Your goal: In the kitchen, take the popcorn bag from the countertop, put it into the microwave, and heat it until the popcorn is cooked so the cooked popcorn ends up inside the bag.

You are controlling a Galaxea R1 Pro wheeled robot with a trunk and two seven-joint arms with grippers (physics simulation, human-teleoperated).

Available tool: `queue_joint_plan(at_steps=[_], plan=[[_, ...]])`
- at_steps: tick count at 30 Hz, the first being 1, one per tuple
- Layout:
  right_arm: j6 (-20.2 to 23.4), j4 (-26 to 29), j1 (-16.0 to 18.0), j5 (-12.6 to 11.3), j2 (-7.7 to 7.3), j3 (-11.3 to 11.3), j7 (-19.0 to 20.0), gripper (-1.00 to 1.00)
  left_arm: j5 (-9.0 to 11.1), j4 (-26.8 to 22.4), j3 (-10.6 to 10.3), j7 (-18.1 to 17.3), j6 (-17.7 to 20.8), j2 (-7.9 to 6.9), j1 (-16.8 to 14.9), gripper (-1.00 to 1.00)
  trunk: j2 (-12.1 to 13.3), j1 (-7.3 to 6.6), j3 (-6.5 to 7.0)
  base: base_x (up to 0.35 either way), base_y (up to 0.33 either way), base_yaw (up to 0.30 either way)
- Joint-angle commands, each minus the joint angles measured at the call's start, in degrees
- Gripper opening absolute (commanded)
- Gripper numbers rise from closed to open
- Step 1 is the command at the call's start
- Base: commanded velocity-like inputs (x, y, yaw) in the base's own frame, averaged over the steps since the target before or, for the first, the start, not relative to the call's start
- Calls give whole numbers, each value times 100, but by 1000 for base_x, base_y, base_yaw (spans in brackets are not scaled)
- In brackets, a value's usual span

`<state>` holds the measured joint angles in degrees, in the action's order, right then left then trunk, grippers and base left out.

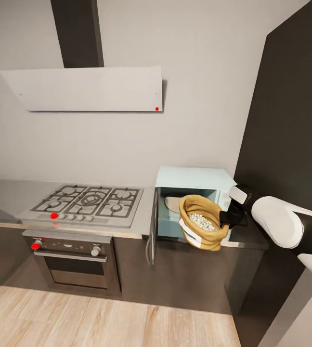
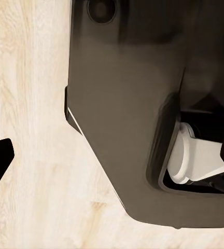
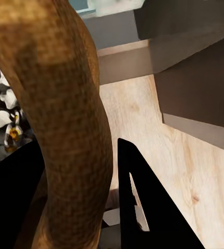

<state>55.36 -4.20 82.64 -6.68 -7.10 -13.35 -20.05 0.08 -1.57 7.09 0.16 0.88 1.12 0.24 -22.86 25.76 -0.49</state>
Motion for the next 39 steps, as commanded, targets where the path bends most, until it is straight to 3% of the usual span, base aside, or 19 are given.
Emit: queue_joint_plan(at_steps=[1,31,39], plan=[[-8,-11,6,-62,-2,-13,-60,-100,1,-10,39,2,9,2,3,100,-7,3,-5,1,-3,0],[1,-11,6,-62,7,-19,-51,-100,1,-10,47,2,9,2,3,100,-7,3,-5,17,-37,58],[-105,-19,-164,-62,-186,-19,-54,-100,9,-10,74,2,7,11,3,100,-7,3,-5,0,0,0]])
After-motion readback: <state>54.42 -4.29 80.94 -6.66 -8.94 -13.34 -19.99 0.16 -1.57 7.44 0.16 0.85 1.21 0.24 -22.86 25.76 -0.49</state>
